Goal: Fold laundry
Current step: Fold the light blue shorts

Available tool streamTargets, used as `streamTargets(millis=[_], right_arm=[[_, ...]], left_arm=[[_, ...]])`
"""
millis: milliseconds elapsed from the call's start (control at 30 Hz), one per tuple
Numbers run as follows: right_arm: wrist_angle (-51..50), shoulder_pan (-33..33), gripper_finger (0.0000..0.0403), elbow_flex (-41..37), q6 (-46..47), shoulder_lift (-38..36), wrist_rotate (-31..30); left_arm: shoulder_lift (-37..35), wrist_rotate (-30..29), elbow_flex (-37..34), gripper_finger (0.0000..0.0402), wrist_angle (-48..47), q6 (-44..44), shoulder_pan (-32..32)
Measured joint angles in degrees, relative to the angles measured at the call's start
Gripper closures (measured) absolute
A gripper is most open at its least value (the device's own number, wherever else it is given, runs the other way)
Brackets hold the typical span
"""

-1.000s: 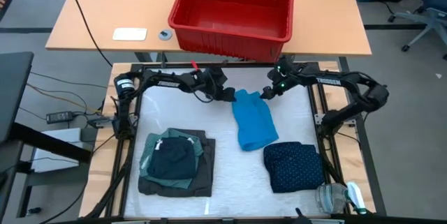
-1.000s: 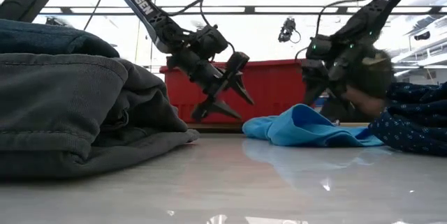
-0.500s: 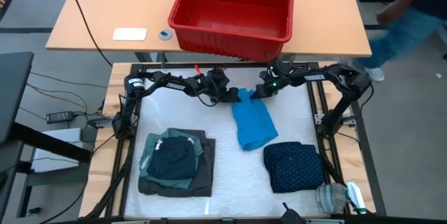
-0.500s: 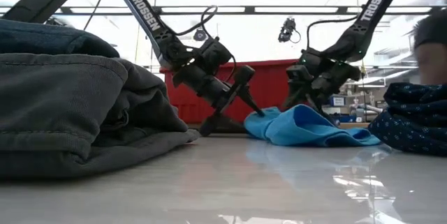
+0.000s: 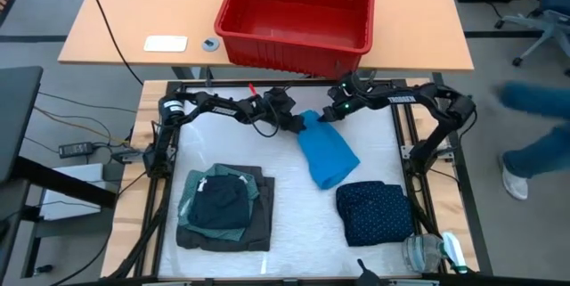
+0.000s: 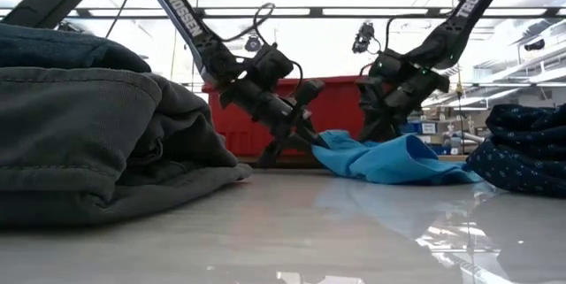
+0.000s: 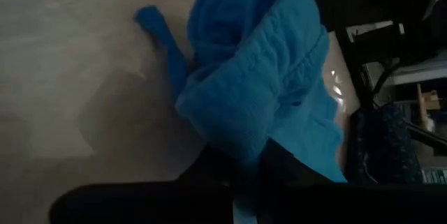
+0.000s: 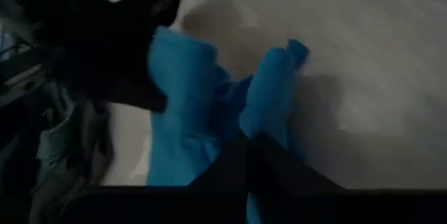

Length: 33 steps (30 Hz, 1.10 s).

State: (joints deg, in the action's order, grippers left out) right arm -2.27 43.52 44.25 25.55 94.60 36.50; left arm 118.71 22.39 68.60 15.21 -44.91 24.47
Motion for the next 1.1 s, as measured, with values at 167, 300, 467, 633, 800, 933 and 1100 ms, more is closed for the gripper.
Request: streamTargets(millis=[167,300,467,633,800,933,1100], right_arm=[[-4.5,-0.7,0.0396,0.0,-3.6,-6.3,-0.9],[-10.7,-2.5,0.0398,0.0,-12.2,-13.5,-5.4],[-18.8,-8.3,0.0400,-0.7,-27.4,-21.9,-14.6],[-17.8,-16.0,0.0401,-5.7,-33.4,-28.4,-20.8],[-10.4,-24.5,0.0400,-14.0,-37.4,-30.9,-26.5],[-0.6,-30.9,0.0398,-18.8,-39.2,-31.3,-35.0],[1.7,-35.1,0.0383,-19.4,-39.3,-31.3,-38.2]], left_arm=[[-6.5,-0.9,0.0,0.0383,-5.5,9.9,-0.7],[-13.9,-8.1,0.0,0.0383,-9.5,25.2,-3.1],[-19.7,-16.6,0.1,0.0382,-11.0,53.4,-10.9],[-18.1,-30.2,0.0,0.0365,-16.7,67.2,-18.7],[-14.8,-47.5,-0.1,0.0363,-16.2,69.8,-22.9],[-13.9,-53.4,0.1,0.0364,-8.8,73.9,-25.5],[-11.1,-55.2,0.0,0.0367,-11.2,82.7,-28.8]])
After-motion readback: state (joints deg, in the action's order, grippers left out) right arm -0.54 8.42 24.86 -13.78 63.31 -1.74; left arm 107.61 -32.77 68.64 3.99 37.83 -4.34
